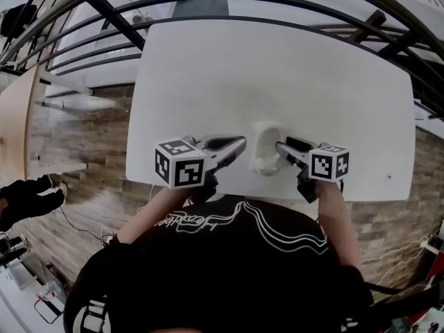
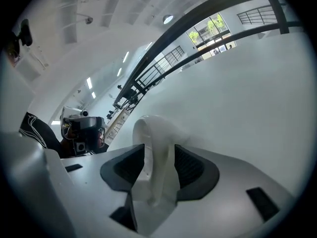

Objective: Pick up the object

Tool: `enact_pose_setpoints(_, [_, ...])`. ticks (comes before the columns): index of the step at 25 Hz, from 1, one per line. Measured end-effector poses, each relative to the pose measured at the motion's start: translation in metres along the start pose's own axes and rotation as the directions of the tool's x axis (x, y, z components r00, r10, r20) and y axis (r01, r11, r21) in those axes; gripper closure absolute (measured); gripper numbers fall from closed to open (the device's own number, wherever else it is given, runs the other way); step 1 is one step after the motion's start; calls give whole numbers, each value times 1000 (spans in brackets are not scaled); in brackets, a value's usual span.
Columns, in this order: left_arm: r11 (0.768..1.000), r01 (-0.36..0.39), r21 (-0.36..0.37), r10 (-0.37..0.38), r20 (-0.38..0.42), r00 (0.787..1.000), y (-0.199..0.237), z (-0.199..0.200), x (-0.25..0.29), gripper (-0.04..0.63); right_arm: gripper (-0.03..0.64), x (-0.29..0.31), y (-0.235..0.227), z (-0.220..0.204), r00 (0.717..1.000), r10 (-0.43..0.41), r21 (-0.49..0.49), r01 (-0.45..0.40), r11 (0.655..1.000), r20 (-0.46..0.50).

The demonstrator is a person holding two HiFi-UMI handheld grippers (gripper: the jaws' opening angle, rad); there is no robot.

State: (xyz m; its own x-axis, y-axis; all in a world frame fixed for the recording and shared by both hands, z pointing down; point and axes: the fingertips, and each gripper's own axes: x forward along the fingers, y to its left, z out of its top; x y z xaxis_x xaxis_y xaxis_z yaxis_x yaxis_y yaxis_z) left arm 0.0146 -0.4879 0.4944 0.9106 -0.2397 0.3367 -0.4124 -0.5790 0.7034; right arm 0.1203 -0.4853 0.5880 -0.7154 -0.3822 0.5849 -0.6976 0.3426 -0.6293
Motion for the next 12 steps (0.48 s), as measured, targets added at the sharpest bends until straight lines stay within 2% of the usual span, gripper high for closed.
enact_pose_setpoints(3, [1000,-7,-5,7,6,1000,5,4,-2,588,471,8,-1,-1,999,7,-2,-7,1000,-46])
enact_pose_setpoints(12, [1000,-9,-10,9,2,1000,5,3,-3,588,471,11,1,-6,994,53,35,-50,998,-94])
